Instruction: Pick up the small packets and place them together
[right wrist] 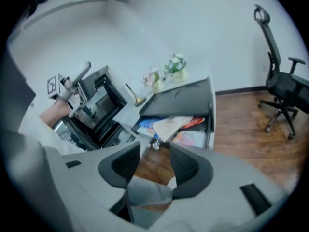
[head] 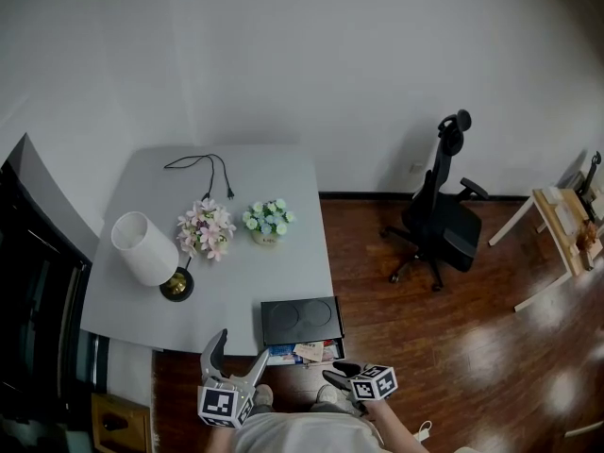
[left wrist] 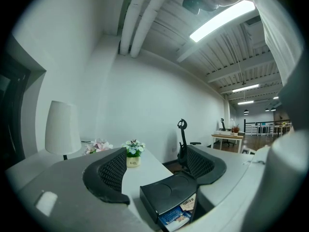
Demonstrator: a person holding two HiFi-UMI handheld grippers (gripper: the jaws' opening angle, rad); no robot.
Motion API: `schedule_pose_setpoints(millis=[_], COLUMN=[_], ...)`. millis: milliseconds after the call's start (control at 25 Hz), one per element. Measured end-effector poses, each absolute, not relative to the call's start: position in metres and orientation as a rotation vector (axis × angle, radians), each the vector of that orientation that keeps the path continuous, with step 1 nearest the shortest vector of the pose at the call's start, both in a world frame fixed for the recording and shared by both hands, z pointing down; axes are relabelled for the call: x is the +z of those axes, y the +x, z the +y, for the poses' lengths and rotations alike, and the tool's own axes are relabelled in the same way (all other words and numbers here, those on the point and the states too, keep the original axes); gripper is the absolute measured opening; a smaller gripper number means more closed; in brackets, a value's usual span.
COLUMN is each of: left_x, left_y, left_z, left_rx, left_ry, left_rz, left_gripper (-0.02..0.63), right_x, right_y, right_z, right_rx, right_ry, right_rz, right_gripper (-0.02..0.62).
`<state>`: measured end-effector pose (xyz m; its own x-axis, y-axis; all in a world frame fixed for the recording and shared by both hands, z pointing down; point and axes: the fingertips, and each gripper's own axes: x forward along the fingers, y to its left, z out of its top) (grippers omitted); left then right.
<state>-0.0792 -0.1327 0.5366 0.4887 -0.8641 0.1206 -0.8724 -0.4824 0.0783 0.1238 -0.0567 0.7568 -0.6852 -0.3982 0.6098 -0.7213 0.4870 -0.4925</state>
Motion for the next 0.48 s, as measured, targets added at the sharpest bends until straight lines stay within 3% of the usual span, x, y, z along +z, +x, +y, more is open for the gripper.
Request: schedule_pose_setpoints(millis=[280, 360, 400, 480], left_x=[0.527, 0.520, 0.516, 0.503], left_y=[-0.060, -0.055, -0.054, -0.055], left_z=[-0.137, -0.139, -0.140, -0.142], left_rx=[0.141, 0.128, 0.100, -0.004], left_ry=[2.670, 2.688, 2.690, 2.685], left_rz=[-1.496, -1.506, -1.517, -1.545], left_gripper=[0.375, 0.377, 0.377, 0.382], right_x=[0.595, 0.551, 0.532, 0.507], right_y=[0.136, 0.130, 0.127, 0.123], right_z=[-0.127, -0.137, -0.141, -0.145], right_rx=[0.502, 0.283, 0.189, 0.064], right_ry=[1.271, 1.350, 1.383, 1.433], right_rz=[-2.719, -2.802, -2.833, -2.848], right_gripper=[0.208, 0.342, 0.376, 0.375])
